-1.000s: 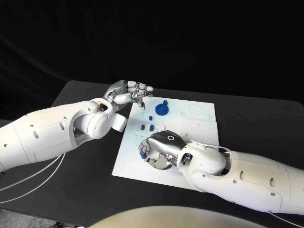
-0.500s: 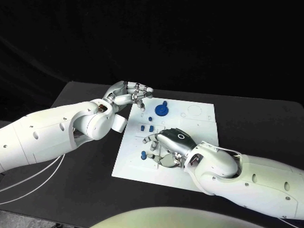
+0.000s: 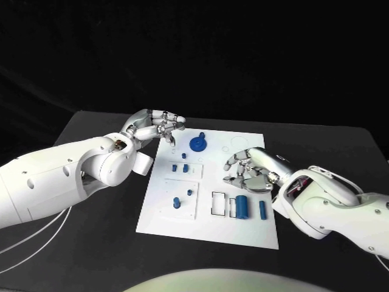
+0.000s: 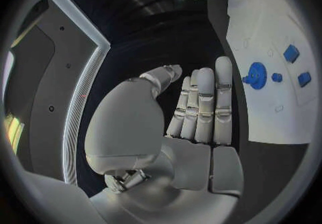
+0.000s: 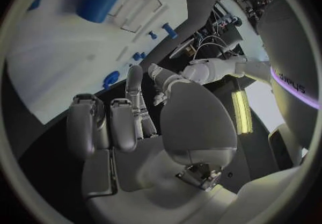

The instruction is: Assemble the parts on the task board

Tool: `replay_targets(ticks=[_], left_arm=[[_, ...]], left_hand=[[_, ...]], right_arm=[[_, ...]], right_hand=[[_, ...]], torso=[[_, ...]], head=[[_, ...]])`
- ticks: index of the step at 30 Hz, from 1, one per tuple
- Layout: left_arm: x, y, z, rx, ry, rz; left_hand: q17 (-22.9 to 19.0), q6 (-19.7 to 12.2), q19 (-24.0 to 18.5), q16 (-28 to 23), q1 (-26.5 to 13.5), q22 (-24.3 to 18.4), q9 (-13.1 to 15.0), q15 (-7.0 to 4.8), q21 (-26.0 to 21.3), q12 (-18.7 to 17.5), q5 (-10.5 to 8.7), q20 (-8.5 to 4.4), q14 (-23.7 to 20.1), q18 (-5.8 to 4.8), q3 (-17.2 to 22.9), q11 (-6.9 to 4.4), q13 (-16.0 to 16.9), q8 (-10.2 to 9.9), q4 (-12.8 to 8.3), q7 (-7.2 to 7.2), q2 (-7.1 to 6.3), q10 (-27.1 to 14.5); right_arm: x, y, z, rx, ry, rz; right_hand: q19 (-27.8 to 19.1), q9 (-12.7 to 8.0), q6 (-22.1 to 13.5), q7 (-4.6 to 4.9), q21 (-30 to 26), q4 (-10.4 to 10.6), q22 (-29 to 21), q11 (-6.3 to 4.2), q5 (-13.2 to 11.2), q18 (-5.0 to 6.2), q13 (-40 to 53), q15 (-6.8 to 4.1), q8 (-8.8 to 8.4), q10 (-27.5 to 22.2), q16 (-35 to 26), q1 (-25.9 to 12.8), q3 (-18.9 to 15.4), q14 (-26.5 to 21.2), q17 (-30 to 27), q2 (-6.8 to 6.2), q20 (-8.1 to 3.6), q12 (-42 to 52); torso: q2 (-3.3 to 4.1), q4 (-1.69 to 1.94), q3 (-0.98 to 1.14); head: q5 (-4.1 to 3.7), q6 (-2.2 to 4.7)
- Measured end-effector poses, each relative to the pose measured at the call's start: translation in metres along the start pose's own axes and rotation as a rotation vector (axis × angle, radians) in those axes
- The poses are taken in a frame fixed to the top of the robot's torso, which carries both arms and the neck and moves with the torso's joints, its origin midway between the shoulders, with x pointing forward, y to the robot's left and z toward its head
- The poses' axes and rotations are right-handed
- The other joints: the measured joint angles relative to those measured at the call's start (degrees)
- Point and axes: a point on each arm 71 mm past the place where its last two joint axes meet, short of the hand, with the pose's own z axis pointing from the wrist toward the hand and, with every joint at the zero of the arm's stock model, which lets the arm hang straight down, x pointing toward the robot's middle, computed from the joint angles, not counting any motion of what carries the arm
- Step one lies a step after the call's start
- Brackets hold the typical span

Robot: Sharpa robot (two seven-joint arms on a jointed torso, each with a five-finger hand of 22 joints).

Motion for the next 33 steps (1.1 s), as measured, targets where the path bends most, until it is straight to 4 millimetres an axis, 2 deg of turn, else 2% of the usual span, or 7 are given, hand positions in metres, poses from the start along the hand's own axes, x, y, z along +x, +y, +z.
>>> replay_targets(ticks=[5,6,10,16,22,27,33], left_arm=[[0.001,0.001,-0.002,-0.003,0.003,-0.002],[0.001,0.002,-0.002,-0.005,0.003,-0.002],[0.003,0.007,-0.005,-0.015,0.004,-0.006],[0.005,0.009,-0.006,-0.019,0.007,-0.009],[0.007,0.009,-0.007,-0.019,0.012,-0.012],[0.007,0.009,-0.008,-0.02,0.012,-0.013],[0.007,0.01,-0.009,-0.021,0.012,-0.013]], left_hand=[[0.0,0.0,0.0,0.0,0.0,0.0,0.0,0.0,0.0,-0.2,0.0,0.0,0.0,0.0,0.0,0.0,0.0,0.0,0.0,0.0,0.0,0.0],[0.0,0.0,0.0,0.0,0.0,0.0,0.0,0.0,0.0,-0.2,0.0,0.0,0.0,0.0,0.0,0.0,0.0,0.0,0.0,0.0,0.0,0.0],[0.0,0.0,0.0,0.0,0.0,0.0,0.0,0.0,0.0,-0.2,0.0,0.0,0.0,0.0,0.0,0.0,0.0,0.0,0.0,0.0,0.0,0.0],[0.0,0.0,0.0,0.0,0.0,0.0,0.0,0.0,0.0,-0.2,0.0,0.0,0.0,0.0,0.0,0.0,0.0,0.0,0.0,0.0,0.0,0.0],[0.0,0.0,0.0,0.0,0.0,0.0,0.0,0.0,0.0,-0.2,0.0,0.0,0.0,0.0,0.0,0.0,0.0,0.0,0.0,0.0,0.0,0.0],[0.0,0.0,0.0,0.0,0.0,0.0,0.0,0.0,0.0,-0.2,0.0,0.0,0.0,0.0,0.0,0.0,0.0,0.0,0.0,0.0,0.0,0.0],[0.0,0.0,0.0,0.0,0.0,0.0,0.0,0.0,0.0,-0.2,0.0,0.0,0.0,0.0,-0.2,0.0,0.0,0.0,0.2,0.0,0.0,0.0]], right_arm=[[-0.006,-0.018,-0.017,0.108,0.042,0.043],[-0.006,-0.021,-0.02,0.126,0.051,0.048],[-0.006,-0.029,-0.033,0.194,0.081,0.057],[0.003,-0.035,-0.045,0.274,0.126,0.052],[0.018,-0.037,-0.05,0.323,0.167,0.042],[0.032,-0.034,-0.048,0.335,0.191,0.031],[0.039,-0.032,-0.044,0.336,0.196,0.01]], right_hand=[[0.2,2.9,-1.1,-0.12,2.1,3.1,0.0,-0.03,2.0,0.0,16.2,0.0,2.84,2.5,1.8,-1.8,-2.9,0.0,3.3,0.05,0.2,14.3],[0.2,3.3,-1.4,0.0,2.3,3.9,0.0,-0.11,2.1,-0.48,17.9,0.0,3.21,2.6,2.0,-1.8,-3.4,0.0,3.8,0.05,0.2,15.7],[0.2,4.4,-2.1,-0.11,2.8,6.5,0.0,0.02,4.3,-0.65,21.7,0.0,3.95,2.7,2.6,-2.9,-5.9,0.0,5.3,-0.64,0.2,18.6],[0.2,5.4,-2.3,-0.31,3.6,9.5,0.0,-0.13,4.1,-0.66,26.8,0.0,4.59,4.8,3.6,-3.8,-8.7,0.0,6.8,-0.87,0.2,22.8],[0.2,5.7,-2.3,-0.31,3.6,10.7,0.0,-0.13,3.7,-0.66,27.8,0.0,5.03,4.8,3.6,-4.2,-9.8,0.0,6.8,-0.72,0.2,23.2],[0.2,6.0,-2.3,-0.31,3.6,10.2,0.0,-0.3,2.7,-0.66,29.0,0.0,5.29,5.4,3.6,-4.2,-10.7,0.0,6.8,-0.72,0.2,24.3],[0.2,6.3,-2.3,-0.31,3.8,10.4,0.0,-0.34,2.5,-0.66,33.0,0.0,5.47,7.5,4.3,-4.2,-11.8,0.0,6.8,-0.68,0.2,27.8]], torso=[[-0.1,-0.42,0.0],[-0.13,-0.51,0.0],[-0.32,-0.97,0.0],[-0.55,-1.24,0.01],[-0.64,-1.27,-0.04],[-0.64,-1.25,-0.07],[-0.63,-1.21,-0.08]], head=[[-0.91,0.2],[-1.04,0.26],[-1.72,0.28],[-2.29,-0.12],[-2.61,-0.35],[-2.73,-0.48],[-2.96,-0.63]])
